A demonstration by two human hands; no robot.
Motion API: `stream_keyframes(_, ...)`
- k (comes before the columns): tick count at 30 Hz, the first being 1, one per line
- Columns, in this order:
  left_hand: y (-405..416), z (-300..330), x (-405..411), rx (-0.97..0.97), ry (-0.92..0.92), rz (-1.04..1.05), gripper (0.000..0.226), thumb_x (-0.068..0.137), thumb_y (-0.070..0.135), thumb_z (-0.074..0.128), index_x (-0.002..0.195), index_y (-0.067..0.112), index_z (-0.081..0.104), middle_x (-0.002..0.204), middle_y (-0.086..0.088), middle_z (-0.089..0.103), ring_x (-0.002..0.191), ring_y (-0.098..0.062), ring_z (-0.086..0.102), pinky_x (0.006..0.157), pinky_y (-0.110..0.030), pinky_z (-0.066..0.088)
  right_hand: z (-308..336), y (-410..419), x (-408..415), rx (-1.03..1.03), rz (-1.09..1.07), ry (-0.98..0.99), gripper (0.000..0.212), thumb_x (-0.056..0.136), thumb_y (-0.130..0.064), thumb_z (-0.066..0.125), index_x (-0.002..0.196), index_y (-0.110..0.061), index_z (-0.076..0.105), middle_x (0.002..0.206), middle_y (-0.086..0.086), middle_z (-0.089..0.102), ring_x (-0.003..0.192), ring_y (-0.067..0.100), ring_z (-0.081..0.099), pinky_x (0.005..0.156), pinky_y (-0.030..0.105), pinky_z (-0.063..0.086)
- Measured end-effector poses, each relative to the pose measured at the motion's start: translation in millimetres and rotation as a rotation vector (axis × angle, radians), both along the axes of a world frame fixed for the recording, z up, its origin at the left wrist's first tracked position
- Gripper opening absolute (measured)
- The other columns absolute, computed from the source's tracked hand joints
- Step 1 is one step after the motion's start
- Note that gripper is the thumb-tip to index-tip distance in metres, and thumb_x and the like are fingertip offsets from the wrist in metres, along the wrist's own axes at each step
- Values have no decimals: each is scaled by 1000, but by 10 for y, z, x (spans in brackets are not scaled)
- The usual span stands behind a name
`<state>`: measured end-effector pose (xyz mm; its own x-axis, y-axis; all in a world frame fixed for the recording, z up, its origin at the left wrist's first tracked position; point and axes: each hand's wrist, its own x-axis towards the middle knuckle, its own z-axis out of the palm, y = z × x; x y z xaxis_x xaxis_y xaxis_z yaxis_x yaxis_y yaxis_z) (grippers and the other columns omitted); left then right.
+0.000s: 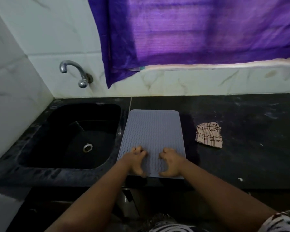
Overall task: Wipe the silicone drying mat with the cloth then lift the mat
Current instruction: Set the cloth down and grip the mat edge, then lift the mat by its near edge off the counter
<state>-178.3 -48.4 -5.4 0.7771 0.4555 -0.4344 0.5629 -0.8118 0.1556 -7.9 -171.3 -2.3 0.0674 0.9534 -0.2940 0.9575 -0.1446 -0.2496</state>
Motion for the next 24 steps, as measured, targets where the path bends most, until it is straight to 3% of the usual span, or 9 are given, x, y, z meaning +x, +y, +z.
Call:
stream_keyframes(10,-70,-64,28,71,51,-28,96,64,46,81,141,11,37,141,-7,31,131,-28,31,114,-38,32,-22,21,-211,-73,47,-131,67,63,-56,69,115,-15,53,114,6,48,108,23,45,89,35,45)
stream_keyframes(12,-85,-99,31,127,48,-42,87,70,37,79,141,12,36,140,-8,31,130,-29,33,110,-40,36,-45,89,-265,-112,30,-158,60,67,-46,70,116,-16,52,116,7,50,107,24,47,89,35,46)
stream_keyframes(16,-107,-147,53,209,-14,-43,59,86,12,62,139,13,36,140,-11,34,127,-33,40,100,-46,44,-77,279,-385,-225,41,-316,54,84,-12,64,134,-8,44,133,13,50,120,29,50,103,40,43)
stream_keyframes(20,62,54,76,162,-9,-47,43,84,15,62,126,14,51,132,-10,49,124,-28,48,101,-41,44,125,450,-189,-212,-165,-217,34,88,-13,57,121,-13,56,127,10,57,114,27,57,99,38,47)
stream_keyframes(22,185,271,85,105,17,-26,41,82,16,61,123,17,56,129,-11,54,120,-29,52,100,-40,47,313,552,-103,-244,-268,-199,33,90,-15,53,122,-8,56,130,12,55,117,29,55,102,39,44)
stream_keyframes(24,348,514,119,60,77,-30,41,83,14,59,123,18,60,127,-11,58,117,-30,55,96,-37,46,496,690,-30,-277,-237,-246,37,90,-15,55,125,-5,54,135,16,52,122,33,52,105,40,41)
